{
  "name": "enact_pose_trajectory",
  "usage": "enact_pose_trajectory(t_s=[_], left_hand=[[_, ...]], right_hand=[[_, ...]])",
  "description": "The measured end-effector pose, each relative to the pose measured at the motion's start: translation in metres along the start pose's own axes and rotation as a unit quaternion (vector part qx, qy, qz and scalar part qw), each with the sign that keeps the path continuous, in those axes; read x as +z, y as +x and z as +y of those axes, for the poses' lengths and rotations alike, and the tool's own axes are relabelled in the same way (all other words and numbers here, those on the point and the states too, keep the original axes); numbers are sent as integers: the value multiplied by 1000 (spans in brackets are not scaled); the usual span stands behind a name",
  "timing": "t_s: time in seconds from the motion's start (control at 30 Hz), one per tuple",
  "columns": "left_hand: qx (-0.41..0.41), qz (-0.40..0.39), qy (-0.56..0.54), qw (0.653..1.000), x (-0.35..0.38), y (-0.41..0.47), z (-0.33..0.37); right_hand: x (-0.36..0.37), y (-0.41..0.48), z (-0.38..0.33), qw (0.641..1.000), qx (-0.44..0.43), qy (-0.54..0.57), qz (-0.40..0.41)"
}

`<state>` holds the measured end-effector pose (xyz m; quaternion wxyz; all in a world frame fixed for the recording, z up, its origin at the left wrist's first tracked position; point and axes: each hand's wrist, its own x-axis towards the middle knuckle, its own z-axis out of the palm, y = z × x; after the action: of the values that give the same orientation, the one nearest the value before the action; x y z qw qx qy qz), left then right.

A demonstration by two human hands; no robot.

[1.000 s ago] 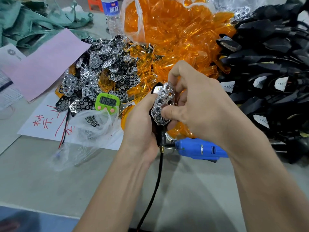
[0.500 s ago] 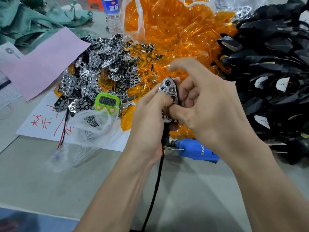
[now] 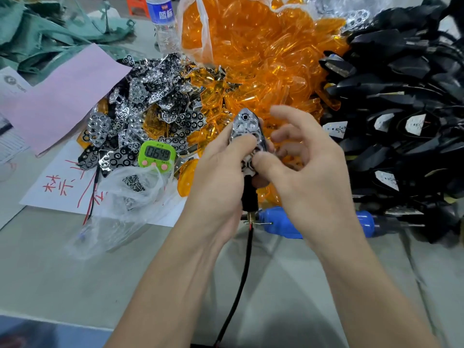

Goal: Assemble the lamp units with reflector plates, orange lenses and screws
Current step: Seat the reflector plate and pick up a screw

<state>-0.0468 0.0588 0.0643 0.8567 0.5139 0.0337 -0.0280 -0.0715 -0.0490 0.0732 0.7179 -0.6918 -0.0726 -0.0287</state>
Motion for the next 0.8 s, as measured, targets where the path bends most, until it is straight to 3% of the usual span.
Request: enact_pose_trajectory(t_s=[0.1,0.2,0.27,0.4,0.63,0.8], left_hand=[[-4,-1,-52,999,-5,6,8],[-15,-14,-82,996,-9,8,12],[-14,-22,-83,996,-10,7,12],[-9,-40,-81,996,-8,6,10],[6,-23,-4,1000,-15,7,0],[-3,-68,30,997,-13,2,-5]], right_hand=[[1,-11,8,995,65,81,6],[7,-24,20,968,195,153,-38],[12,-28,21,953,239,182,-44],[22,-29,20,951,223,213,0],[27,-32,25,981,173,80,31],[33,-31,23,971,187,123,81]])
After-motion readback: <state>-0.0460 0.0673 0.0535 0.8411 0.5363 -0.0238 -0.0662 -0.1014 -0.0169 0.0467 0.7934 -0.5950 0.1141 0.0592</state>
